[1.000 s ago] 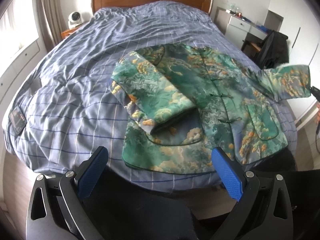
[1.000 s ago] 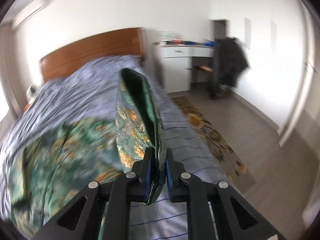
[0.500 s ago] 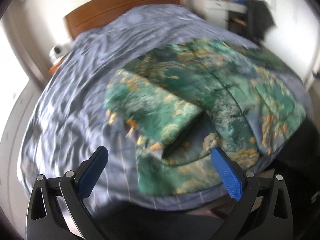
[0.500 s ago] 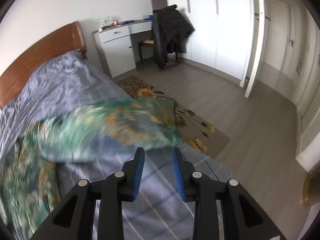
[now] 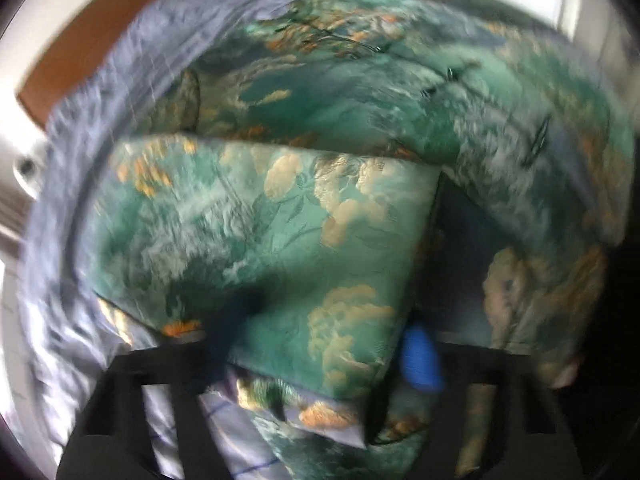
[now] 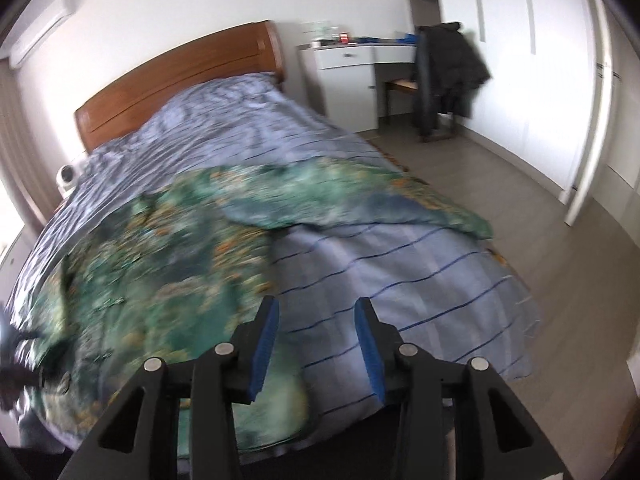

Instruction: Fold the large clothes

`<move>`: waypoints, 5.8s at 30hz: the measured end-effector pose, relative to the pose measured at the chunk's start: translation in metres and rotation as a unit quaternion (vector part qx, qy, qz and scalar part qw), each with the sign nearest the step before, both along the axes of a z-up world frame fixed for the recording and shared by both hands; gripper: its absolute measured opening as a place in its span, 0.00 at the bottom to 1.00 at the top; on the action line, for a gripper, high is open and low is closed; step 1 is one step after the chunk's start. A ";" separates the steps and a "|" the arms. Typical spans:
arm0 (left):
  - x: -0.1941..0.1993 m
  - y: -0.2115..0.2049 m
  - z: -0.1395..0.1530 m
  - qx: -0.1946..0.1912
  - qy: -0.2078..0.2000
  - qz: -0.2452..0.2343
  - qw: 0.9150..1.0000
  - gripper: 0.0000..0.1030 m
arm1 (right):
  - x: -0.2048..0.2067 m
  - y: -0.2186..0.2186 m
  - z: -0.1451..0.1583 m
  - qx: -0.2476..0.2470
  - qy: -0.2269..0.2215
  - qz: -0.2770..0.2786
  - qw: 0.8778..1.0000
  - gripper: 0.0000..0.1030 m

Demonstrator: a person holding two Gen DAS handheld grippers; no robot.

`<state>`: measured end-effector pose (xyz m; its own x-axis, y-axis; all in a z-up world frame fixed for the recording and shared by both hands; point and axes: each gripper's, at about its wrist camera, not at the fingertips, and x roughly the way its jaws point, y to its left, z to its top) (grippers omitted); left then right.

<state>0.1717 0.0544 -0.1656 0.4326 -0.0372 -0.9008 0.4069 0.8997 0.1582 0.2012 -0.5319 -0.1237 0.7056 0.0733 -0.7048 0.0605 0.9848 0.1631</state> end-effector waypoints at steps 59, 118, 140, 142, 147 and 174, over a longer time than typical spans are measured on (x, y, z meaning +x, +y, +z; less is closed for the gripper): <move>-0.096 0.071 0.079 -0.104 -0.155 0.340 0.922 0.96 | -0.023 0.143 0.018 -0.020 -0.038 0.142 0.989 0.50; -0.109 0.007 0.106 -0.081 -0.183 0.274 0.941 0.97 | -0.006 0.049 0.027 -0.055 -0.055 0.012 0.997 0.90; -0.086 -0.020 0.108 -0.063 -0.157 0.275 0.946 0.97 | 0.131 -0.233 -0.130 0.431 0.049 -0.266 0.861 0.79; -0.084 -0.021 0.108 -0.058 -0.155 0.277 0.947 0.97 | 0.144 -0.236 -0.151 0.445 0.053 -0.293 0.844 0.73; -0.081 -0.021 0.101 -0.052 -0.143 0.283 0.947 0.97 | 0.167 -0.242 -0.166 0.432 0.039 -0.321 0.842 0.52; -0.097 0.004 0.084 -0.078 -0.130 0.321 0.935 0.97 | 0.199 0.167 -0.053 0.009 0.012 0.223 0.975 0.08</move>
